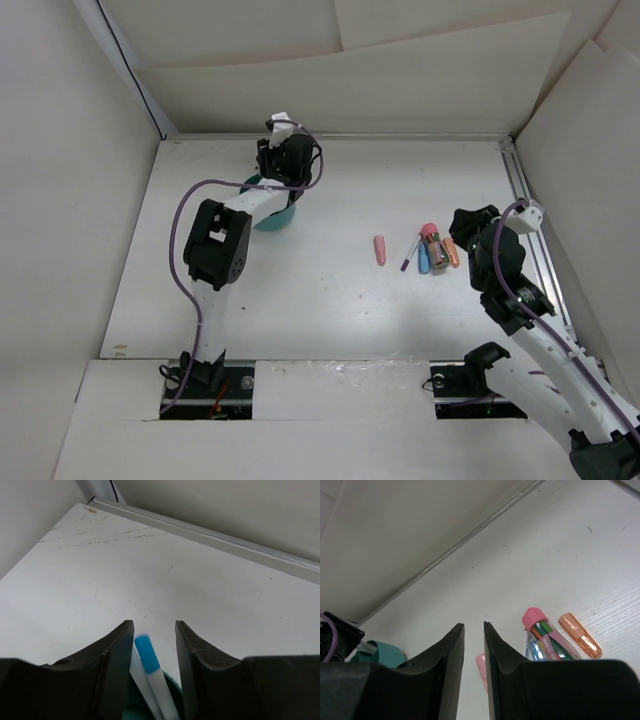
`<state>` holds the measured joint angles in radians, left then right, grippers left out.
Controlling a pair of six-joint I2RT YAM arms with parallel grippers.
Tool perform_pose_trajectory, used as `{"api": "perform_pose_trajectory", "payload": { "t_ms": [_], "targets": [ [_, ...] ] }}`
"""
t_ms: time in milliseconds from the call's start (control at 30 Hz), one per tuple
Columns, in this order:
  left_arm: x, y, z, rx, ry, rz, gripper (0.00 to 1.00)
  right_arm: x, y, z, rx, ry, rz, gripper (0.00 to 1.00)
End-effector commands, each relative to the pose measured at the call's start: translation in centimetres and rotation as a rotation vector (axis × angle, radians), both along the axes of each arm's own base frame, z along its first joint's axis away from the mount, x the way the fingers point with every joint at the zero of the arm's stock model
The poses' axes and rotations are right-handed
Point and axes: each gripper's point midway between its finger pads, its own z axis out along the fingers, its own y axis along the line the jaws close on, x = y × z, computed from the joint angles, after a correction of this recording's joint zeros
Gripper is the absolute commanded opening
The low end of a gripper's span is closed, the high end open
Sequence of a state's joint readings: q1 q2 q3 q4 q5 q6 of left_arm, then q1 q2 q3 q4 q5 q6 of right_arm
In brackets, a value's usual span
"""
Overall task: Sort the stationery into containers
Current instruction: Move the pen to the center of the board.
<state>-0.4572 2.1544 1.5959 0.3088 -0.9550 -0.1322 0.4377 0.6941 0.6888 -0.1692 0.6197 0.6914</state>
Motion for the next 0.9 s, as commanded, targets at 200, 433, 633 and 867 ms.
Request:
{"api": "perform_pose_trajectory", "payload": {
  "t_ms": [200,433,633,867],
  "targets": [
    [-1.3,-1.3,11.9,-0.216,-0.204,-0.107,0.34,0.4,0.2,1.3,0.012,-0.048,0.007,0.28],
    [-2.4,-9.6,14.2,-0.305,-0.145,-0.359,0.11,0.5,-0.3,1.3,0.011,-0.049,-0.011,0.08],
    [-6.5,-22.3,9.9,-0.393,0.034,-0.64,0.04,1.0,-1.1,-0.4,-0.009,0.031,-0.087,0.0],
    [-14.5,-32.7,1.4,-0.391,0.295,-1.004,0.04,1.0,-2.0,-0.9,-0.005,0.067,-0.14,0.21]
  ]
}}
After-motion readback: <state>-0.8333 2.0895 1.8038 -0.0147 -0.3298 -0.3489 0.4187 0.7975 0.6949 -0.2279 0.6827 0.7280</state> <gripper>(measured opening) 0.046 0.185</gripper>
